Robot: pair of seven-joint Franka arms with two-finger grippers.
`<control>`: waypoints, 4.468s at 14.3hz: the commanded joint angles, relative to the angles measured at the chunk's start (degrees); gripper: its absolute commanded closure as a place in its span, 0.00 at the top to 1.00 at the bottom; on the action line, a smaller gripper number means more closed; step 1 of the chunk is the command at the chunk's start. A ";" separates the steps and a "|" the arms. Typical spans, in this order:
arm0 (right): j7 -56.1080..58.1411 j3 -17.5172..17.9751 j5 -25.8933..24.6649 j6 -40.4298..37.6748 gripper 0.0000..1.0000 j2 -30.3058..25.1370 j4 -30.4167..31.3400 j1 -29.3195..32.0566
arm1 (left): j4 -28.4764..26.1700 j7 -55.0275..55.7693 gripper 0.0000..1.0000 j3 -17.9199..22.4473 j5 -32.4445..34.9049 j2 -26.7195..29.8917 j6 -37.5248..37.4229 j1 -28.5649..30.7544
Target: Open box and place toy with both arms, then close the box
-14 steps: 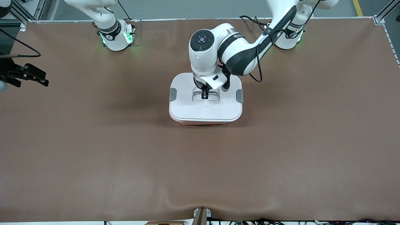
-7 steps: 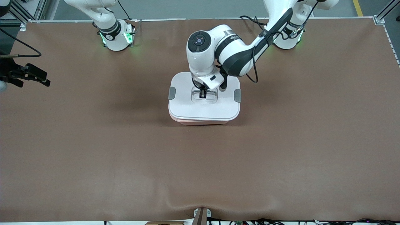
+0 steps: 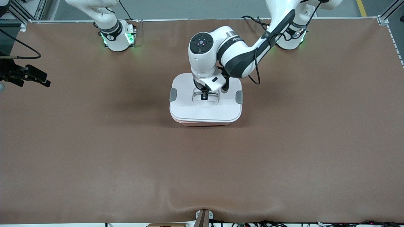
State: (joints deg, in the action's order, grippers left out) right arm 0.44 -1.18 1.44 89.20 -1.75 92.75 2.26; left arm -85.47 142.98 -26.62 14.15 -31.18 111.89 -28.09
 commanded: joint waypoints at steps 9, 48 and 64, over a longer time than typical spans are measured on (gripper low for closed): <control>-0.27 0.74 0.76 -0.78 1.00 0.08 -0.99 0.82 | -1.01 0.28 0.00 -0.10 1.06 -0.72 1.93 0.05; -0.27 0.82 0.32 -0.61 1.00 0.43 -1.08 0.82 | -8.39 16.54 0.00 -0.19 7.47 4.98 3.33 -3.02; -0.27 0.74 0.15 -0.61 1.00 0.43 -1.08 0.55 | -12.70 13.82 0.00 -0.19 11.78 3.94 11.59 -1.62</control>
State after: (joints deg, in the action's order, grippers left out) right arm 0.39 -0.71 1.41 89.20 -1.66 92.67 2.49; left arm -95.40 155.51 -26.70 24.79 -28.23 121.49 -30.31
